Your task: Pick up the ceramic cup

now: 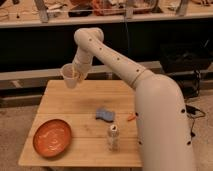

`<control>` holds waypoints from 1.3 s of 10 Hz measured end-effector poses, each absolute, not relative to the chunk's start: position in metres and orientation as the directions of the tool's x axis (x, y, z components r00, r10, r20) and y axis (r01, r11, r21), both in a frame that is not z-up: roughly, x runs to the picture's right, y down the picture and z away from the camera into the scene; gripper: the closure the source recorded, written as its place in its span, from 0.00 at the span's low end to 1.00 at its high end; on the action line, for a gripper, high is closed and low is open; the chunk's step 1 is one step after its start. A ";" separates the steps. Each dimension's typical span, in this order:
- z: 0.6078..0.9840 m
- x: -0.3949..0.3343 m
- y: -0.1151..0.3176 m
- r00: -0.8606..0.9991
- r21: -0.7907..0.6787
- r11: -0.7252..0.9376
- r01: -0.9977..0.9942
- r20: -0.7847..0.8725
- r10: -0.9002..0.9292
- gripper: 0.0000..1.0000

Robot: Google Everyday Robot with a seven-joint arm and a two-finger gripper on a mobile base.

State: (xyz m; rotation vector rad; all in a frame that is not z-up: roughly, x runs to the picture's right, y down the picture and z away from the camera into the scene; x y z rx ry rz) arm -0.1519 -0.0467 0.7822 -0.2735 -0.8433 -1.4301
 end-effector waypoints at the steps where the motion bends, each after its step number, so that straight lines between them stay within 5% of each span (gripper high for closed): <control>1: 0.782 -0.158 -0.047 -0.091 0.317 0.161 0.935 0.652 -0.753 0.98; 13: 0.803 -0.202 -0.030 -0.204 0.369 0.074 0.926 0.658 -0.725 0.98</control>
